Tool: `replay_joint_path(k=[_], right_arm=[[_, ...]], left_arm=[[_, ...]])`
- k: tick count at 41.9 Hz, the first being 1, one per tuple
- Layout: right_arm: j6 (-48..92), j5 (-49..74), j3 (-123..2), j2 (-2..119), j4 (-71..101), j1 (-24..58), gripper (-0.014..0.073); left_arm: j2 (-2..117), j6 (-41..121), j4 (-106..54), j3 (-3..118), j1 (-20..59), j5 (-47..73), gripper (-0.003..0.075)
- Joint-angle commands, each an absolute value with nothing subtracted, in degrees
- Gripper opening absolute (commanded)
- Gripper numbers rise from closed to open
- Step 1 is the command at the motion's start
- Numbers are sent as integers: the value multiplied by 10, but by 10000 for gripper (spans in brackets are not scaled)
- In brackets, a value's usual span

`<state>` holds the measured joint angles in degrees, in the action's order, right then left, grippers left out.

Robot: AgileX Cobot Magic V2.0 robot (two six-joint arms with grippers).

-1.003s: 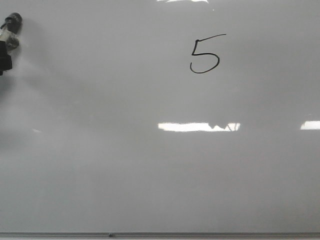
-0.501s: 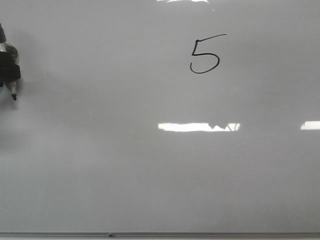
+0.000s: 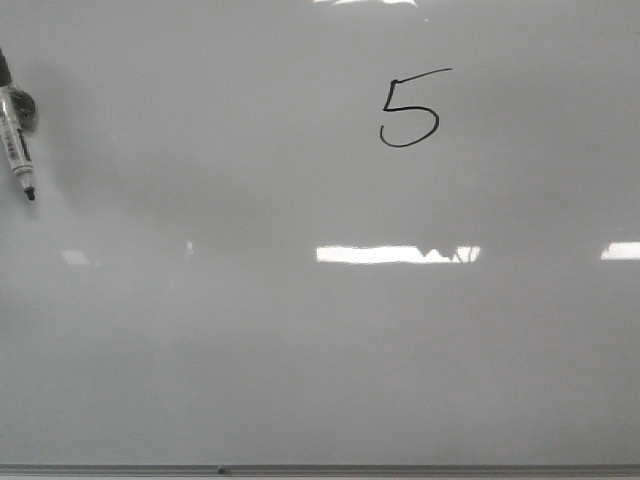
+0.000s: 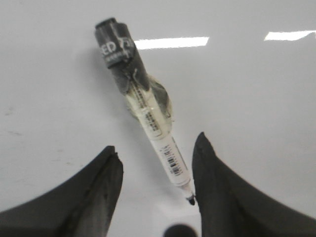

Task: Write number 5 on whiteboard

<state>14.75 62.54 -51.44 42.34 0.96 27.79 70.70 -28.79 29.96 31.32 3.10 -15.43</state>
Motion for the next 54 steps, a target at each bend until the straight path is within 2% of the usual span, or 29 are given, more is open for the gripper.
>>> replay_joint_path(k=[1,10,14,20,30,38,48,52,54], right_arm=[[105,598,-530,420,-5,275,547],[65,583,-530,417,-5,275,547],[57,578,-530,397,-5,275,547],[51,572,-528,345,-4,275,547],[50,577,-528,279,0,275,547],[50,578,-528,271,14,275,547],[50,578,-528,271,16,275,547],[50,580,-528,271,16,275,499],[50,580,-528,271,16,275,422]], left_arm=[[635,-291,305,356,64,-61,337],[549,-265,315,430,169,209,337],[516,-229,294,466,241,336,337],[483,-144,189,496,313,421,337],[417,7,-32,499,403,417,337],[407,10,-39,499,450,381,337],[408,10,-30,495,454,376,337],[408,10,-20,495,454,376,336],[408,10,-20,495,454,375,330]])
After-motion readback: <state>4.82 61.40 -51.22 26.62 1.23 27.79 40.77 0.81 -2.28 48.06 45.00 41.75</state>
